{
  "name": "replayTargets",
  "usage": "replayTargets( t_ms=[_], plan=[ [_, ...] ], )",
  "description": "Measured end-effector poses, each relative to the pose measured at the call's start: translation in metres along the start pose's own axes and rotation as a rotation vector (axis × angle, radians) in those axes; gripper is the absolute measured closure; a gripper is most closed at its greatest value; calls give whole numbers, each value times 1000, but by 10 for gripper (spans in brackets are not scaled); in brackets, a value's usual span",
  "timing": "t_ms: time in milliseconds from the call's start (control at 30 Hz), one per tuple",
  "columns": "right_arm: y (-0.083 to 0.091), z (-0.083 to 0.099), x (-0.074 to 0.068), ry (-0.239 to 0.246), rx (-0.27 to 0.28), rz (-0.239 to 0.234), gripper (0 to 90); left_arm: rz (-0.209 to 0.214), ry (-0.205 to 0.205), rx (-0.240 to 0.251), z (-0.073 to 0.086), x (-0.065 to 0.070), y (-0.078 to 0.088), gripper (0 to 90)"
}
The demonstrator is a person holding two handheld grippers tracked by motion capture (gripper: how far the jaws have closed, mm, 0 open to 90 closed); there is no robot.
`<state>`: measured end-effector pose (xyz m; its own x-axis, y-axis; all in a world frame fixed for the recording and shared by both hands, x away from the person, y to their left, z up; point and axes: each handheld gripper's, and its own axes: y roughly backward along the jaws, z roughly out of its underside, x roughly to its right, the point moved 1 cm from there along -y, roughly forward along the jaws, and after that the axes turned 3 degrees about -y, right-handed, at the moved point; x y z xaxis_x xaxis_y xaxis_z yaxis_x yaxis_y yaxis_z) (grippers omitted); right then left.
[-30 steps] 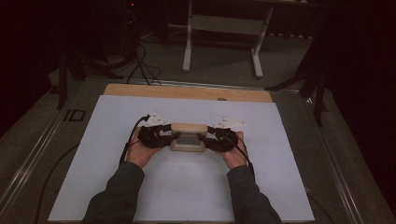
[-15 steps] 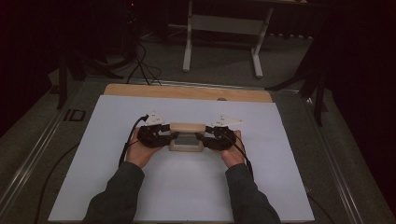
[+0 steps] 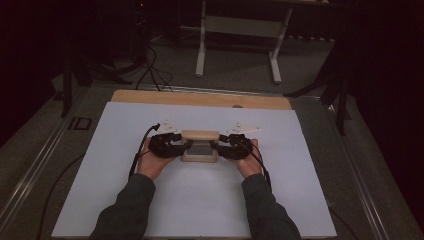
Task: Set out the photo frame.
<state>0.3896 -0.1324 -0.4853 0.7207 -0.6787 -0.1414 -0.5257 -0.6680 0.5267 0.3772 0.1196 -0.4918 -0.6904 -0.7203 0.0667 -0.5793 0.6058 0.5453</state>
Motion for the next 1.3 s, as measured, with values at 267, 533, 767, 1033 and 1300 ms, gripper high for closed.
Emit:
replayTargets(
  t_ms=[267, 533, 767, 1033, 1300],
  plan=[
    [-6, 7, 3, -1, -43, 1, 549, 12, 24, -11, 5, -3, -3, 494],
    [-10, 12, 5, -2, -67, 9, 558, 21, 31, -26, 11, -6, -8, 511],
    [-12, 12, 5, 7, -75, 21, 557, 26, 47, -21, 11, -7, -9, 511],
    [-12, 12, 8, 5, -83, 31, 566, 34, 61, -22, 11, -9, -12, 512],
    [-12, 13, 7, 8, -85, 30, 559, 52, 63, -25, 10, -10, -13, 507]
  ],
)
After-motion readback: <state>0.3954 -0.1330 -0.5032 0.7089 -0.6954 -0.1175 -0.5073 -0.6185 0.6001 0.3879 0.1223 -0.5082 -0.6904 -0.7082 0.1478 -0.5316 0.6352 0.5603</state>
